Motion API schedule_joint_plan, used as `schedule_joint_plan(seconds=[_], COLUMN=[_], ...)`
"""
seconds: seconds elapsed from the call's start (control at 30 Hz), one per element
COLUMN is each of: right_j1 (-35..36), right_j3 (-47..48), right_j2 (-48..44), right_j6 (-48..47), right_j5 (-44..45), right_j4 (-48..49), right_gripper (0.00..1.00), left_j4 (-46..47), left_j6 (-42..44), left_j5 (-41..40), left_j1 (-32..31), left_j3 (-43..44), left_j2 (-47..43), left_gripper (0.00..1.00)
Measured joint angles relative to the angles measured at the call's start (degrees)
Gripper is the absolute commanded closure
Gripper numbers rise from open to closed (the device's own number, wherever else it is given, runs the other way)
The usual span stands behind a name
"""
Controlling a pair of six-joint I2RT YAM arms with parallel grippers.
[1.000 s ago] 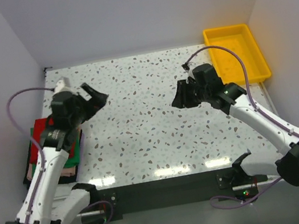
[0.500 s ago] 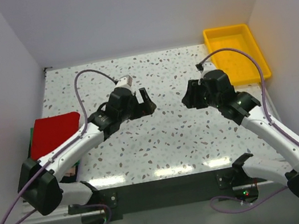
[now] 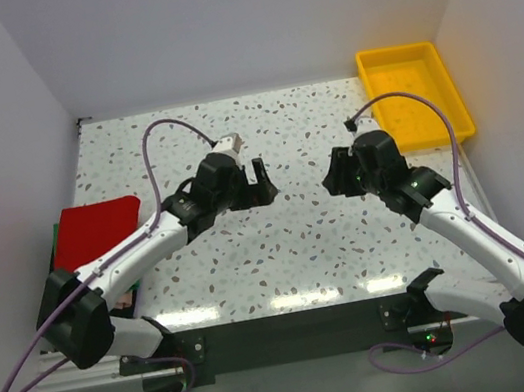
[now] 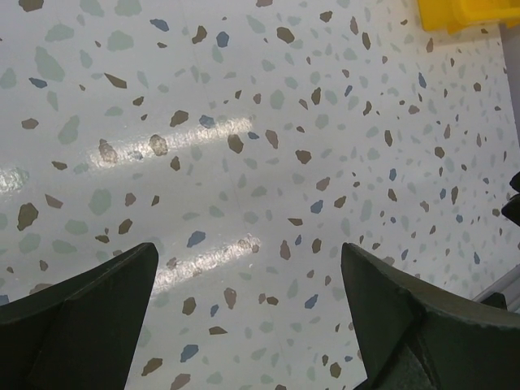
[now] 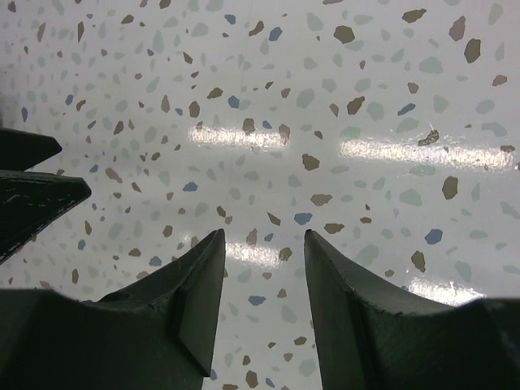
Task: Fold and stack the t-shirts
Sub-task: Reset both grippers
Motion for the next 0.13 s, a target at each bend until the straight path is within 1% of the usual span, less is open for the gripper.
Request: schedule_joint_plan(seconds=[0.13], right_j1=[0.0], right_j3=[0.0], right_j2=[0.0], right_j6=[0.0], right_j5=[1.0], right_j4=[0.6], right_gripper=[0.52], left_j4=[-0.1], left_j6=[0.9], left_j5=[0.4], left_j1=[0.0], left_j3=[0.3], left_j2=[0.5], left_gripper=[0.0])
